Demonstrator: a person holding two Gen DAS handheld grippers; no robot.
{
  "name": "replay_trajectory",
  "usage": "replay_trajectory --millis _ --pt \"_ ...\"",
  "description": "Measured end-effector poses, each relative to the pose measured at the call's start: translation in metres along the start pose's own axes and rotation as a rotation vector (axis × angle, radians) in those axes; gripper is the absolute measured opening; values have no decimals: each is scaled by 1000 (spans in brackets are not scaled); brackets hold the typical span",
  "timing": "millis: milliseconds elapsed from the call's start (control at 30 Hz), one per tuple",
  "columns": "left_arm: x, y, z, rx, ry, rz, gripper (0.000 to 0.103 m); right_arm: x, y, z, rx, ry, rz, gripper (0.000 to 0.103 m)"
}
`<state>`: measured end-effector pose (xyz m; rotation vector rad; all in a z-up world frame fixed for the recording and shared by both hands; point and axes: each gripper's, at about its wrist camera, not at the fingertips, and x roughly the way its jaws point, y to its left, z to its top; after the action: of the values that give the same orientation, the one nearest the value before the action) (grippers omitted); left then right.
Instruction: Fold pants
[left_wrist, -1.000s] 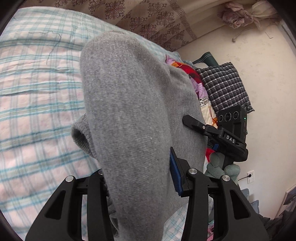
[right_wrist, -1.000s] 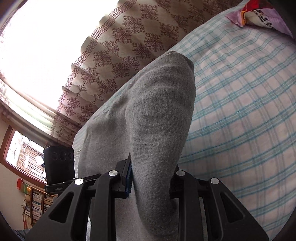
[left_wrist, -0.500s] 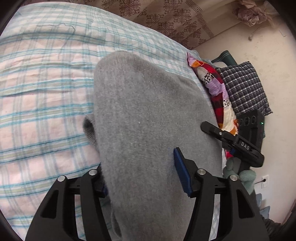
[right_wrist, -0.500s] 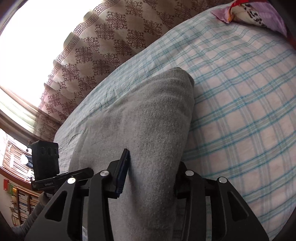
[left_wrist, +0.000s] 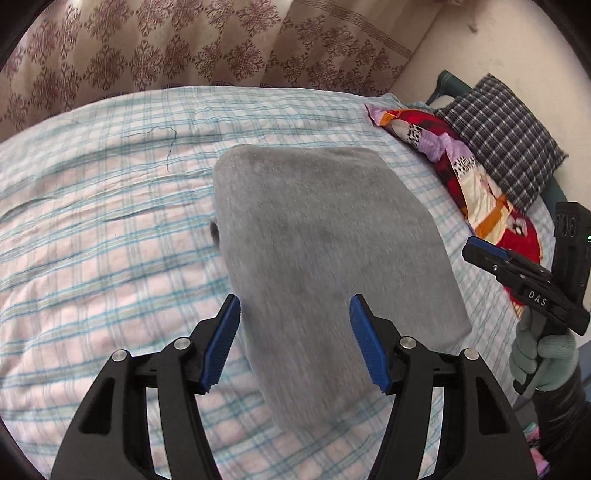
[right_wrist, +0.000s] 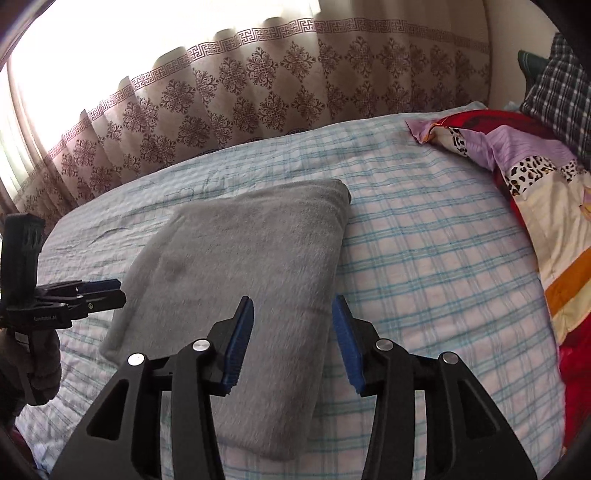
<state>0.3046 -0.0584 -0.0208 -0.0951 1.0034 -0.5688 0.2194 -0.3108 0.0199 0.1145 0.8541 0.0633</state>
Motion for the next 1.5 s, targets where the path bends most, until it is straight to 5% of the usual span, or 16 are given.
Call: replay_trajectory --millis 200,500,767,900,1500 --pt "1 -30 -30 106 13 83 63 -12 24 -45 -30 38 -15 45" --pt "26 -50 -50 235 21 245 68 25 29 -76 -42 115 -81 45" --pt "24 -46 -52 185 23 273 76 19 32 -74 -28 114 -99 46" --pt "11 -50 -56 170 0 311 82 0 30 -74 17 80 -101 63" --pt "-66 -102 -71 196 -185 430 100 -80 58 -82 -10 -132 -139 91"
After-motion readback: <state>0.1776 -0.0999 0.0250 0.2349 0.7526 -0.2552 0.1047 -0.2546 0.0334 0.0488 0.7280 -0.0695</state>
